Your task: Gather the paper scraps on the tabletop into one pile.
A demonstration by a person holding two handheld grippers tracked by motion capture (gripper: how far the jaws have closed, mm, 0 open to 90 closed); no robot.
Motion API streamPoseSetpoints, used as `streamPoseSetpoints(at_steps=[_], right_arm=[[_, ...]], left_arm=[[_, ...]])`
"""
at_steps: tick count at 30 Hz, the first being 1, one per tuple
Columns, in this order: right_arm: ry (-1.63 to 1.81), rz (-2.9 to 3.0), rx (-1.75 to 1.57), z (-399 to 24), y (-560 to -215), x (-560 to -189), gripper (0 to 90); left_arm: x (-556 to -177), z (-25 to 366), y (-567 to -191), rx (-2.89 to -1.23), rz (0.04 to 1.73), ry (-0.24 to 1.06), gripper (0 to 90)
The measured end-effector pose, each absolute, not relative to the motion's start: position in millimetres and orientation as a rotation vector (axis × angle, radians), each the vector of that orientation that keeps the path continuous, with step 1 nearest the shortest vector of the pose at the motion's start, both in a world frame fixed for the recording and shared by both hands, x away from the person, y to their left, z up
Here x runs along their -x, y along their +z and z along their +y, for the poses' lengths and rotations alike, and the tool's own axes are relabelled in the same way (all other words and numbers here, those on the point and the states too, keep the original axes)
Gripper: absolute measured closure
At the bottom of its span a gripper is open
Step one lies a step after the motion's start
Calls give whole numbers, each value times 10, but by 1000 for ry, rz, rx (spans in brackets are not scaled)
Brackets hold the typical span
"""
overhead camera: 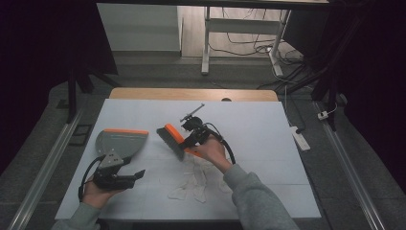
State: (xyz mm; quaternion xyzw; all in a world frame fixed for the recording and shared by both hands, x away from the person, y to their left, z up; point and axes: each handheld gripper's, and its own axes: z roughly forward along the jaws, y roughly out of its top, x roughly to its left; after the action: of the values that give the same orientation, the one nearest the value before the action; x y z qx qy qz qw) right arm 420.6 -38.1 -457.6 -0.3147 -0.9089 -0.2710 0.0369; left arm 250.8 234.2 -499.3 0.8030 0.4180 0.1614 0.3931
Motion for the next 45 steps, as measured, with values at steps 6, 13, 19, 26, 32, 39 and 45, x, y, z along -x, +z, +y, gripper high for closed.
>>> streamPoseSetpoints(at_steps=[6,13,19,26,32,39,45], right_arm=[[-1025,-2844,963,-543,-4217,-4287,705],[-863,-3150,909,-415,-4176,-4702,705],[-629,-3318,743,-216,-4477,-5057,706],[-535,-3377,596,-111,-4556,-5129,706],[-426,-3348,441,-44,-4593,-4979,707],[-394,-3285,268,-169,-4520,-4628,707],[-606,-3235,314,-459,-4313,-4332,706]], left_arm=[[-2501,2338,-4991,-2032,1066,414,271],[-2506,2343,-4993,-2034,1065,408,271],[-2510,2350,-4999,-2032,1056,402,271],[-2514,2347,-5004,-2035,1054,399,270],[-2502,2334,-5004,-2042,1053,404,270],[-2493,2351,-5016,-2032,1060,399,273],[-2495,2351,-5017,-2032,1062,403,275]])
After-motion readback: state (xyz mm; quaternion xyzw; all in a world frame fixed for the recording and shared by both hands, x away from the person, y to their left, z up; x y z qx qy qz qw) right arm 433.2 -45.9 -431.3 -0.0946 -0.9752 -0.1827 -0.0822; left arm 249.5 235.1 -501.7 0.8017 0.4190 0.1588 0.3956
